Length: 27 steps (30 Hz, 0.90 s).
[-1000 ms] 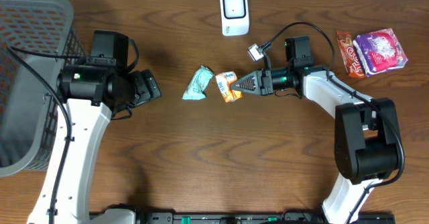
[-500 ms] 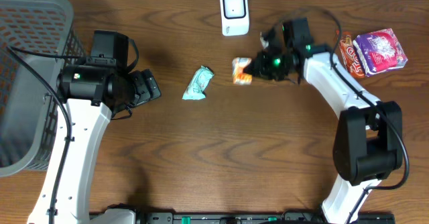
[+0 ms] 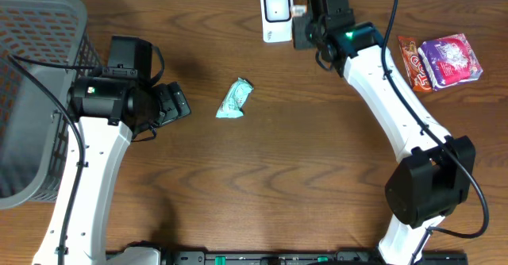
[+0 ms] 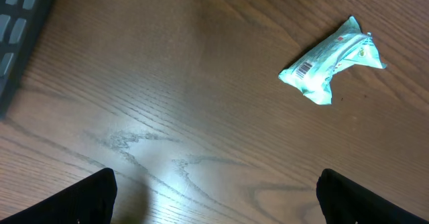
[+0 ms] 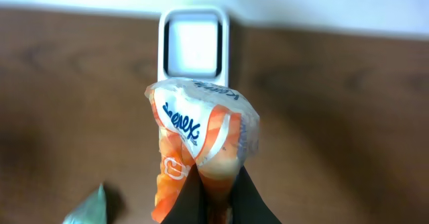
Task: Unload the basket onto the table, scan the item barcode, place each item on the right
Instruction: 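Hold the Kleenex pack under the white scanner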
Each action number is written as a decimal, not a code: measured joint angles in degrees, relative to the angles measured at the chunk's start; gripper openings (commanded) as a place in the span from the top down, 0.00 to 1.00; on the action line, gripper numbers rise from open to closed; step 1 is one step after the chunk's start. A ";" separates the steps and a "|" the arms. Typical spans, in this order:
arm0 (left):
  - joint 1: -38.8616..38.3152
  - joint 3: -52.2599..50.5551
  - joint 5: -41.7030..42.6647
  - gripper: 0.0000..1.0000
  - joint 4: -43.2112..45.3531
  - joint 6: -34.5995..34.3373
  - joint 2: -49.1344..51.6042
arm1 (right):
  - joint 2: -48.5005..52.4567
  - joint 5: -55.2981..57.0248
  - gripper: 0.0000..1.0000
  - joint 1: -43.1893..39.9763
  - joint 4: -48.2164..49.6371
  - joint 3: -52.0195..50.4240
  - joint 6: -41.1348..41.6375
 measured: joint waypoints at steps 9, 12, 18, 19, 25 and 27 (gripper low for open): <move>0.00 0.00 0.00 0.05 0.00 0.00 0.00 | 11.63 5.46 0.99 0.74 3.58 12.63 -5.57; 0.00 0.00 0.00 0.05 -0.02 0.00 0.00 | 17.79 9.70 0.99 1.77 2.93 19.76 -9.35; 0.00 0.00 0.00 0.05 0.00 0.00 0.00 | 25.14 19.76 0.99 3.28 5.18 26.38 -19.52; 0.00 0.00 0.00 0.05 -0.02 0.00 0.00 | 25.62 21.11 0.99 3.34 5.44 26.38 -21.20; 0.02 0.00 0.00 0.05 0.00 0.00 0.00 | 26.21 22.73 0.99 3.26 6.93 26.49 -25.53; 0.00 0.00 0.00 0.05 0.00 0.00 0.00 | 26.21 21.84 0.99 3.28 7.13 26.62 -26.03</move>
